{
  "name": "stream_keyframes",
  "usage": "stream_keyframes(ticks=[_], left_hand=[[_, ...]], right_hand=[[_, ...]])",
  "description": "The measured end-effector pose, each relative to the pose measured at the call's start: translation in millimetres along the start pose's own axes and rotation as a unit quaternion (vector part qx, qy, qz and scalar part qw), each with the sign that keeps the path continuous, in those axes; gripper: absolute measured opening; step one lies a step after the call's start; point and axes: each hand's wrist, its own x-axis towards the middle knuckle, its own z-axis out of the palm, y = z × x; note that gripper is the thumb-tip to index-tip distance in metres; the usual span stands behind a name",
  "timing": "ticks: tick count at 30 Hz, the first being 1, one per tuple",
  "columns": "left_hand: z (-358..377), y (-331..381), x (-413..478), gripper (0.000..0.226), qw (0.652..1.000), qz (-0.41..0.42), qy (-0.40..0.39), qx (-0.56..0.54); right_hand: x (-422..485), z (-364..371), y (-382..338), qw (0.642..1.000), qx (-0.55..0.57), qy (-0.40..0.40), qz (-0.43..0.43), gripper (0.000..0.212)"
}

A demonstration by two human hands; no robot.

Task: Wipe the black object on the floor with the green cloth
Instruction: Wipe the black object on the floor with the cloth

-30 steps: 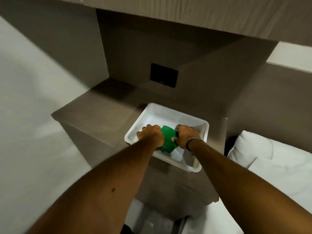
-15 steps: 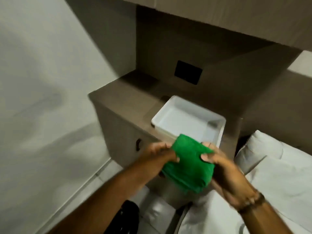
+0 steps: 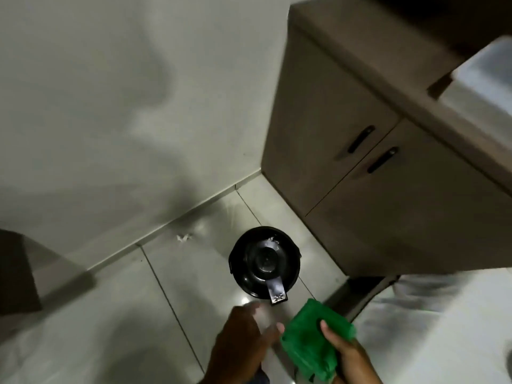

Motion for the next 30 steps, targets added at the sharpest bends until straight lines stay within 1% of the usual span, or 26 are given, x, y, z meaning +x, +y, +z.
stream_keyframes(ticks=[1,2,3,4,6,7,8,10,11,13,14,16,17,18,19,20,21,22,23,24,25,26,27,28,30], left_hand=[[3.1,-23.8,33.3,0.091,1.0,0.003,0.015,0.002],[6.5,-45.1,67.1,0.104,0.999,0.021,0.035,0.016],[12.4,-65.8,103.0,0.118,0.996,0.044,0.055,0.046],[20.1,-81.9,138.4,0.134,0.991,0.071,0.071,0.083],[40.0,-112.9,211.3,0.165,0.979,0.099,0.072,0.163],[57.4,-133.8,254.9,0.175,0.971,0.12,0.08,0.19],[58.1,-131.9,272.5,0.182,0.965,0.133,0.078,0.212],[79.7,-158.1,325.9,0.187,0.969,0.143,0.071,0.19],[89.8,-169.8,342.6,0.188,0.968,0.158,0.086,0.176],[111.7,-192.1,377.7,0.188,0.965,0.189,0.108,0.147],[117.8,-196.4,382.4,0.189,0.963,0.196,0.125,0.136],[127.2,-208.2,394.5,0.191,0.96,0.203,0.148,0.125],[131.3,-213.2,398.6,0.19,0.958,0.206,0.154,0.128],[131.7,-215.1,403.6,0.184,0.955,0.206,0.163,0.137],[131.9,-217.8,406.5,0.168,0.951,0.209,0.176,0.146],[134.2,-220.8,409.1,0.144,0.944,0.218,0.192,0.155],[135.5,-221.1,409.4,0.13,0.941,0.226,0.203,0.15],[135.9,-218.6,407.3,0.134,0.944,0.226,0.198,0.138],[134.4,-213.5,405.1,0.153,0.948,0.223,0.189,0.128],[134.1,-208.7,402.9,0.174,0.953,0.221,0.17,0.118],[135.2,-208.6,400.2,0.188,0.957,0.222,0.151,0.111],[135.6,-209.4,398.6,0.194,0.958,0.224,0.14,0.109],[135.5,-211.2,399.5,0.195,0.959,0.224,0.139,0.108],[134.7,-212.4,400.8,0.191,0.958,0.225,0.14,0.107],[135.3,-216.5,404.3,0.163,0.952,0.237,0.152,0.119]], right_hand=[[37.9,-1.3,6.2,0.999,-0.012,0.024,-0.024,0.04],[73.0,1.4,6.0,0.997,-0.03,0.043,-0.058,0.036],[111.5,0.2,9.0,0.99,-0.065,0.065,-0.107,0.027],[147.7,3.1,10.5,0.977,-0.12,0.089,-0.153,0.024],[230.8,12.4,24.9,0.922,-0.258,0.117,-0.264,0.038],[280.5,17.3,40.6,0.879,-0.331,0.138,-0.315,0.049],[301.5,25.6,38.3,0.843,-0.385,0.159,-0.34,0.059],[359.8,34.5,64.2,0.773,-0.487,0.178,-0.367,0.073],[382.9,39.8,74.5,0.735,-0.538,0.178,-0.372,0.078],[425.9,50.5,88.9,0.644,-0.633,0.185,-0.388,0.081],[432.3,56.8,89.2,0.615,-0.653,0.187,-0.401,0.08],[445.0,70.3,98.9,0.572,-0.67,0.173,-0.439,0.079],[447.0,77.6,108.8,0.539,-0.686,0.142,-0.468,0.08],[444.6,82.5,123.1,0.522,-0.686,0.096,-0.499,0.084],[435.1,81.9,143.2,0.515,-0.684,0.035,-0.515,0.092],[425.0,71.9,166.3,0.511,-0.68,-0.006,-0.526,0.099],[413.6,52.7,185.7,0.504,-0.687,-0.017,-0.523,0.102],[405.6,31.3,194.4,0.494,-0.698,0.002,-0.519,0.102],[401.8,13.3,189.2,0.492,-0.695,0.036,-0.523,0.101],[403.2,2.6,173.9,0.514,-0.679,0.073,-0.519,0.094],[408.0,4.7,153.6,0.553,-0.649,0.109,-0.511,0.084],[415.4,19.9,134.0,0.585,-0.626,0.129,-0.499,0.075],[417.5,42.4,124.9,0.593,-0.627,0.134,-0.487,0.071],[419.9,62.1,130.3,0.581,-0.635,0.121,-0.494,0.073],[417.3,64.8,166.1,0.532,-0.658,0.049,-0.531,0.081]])
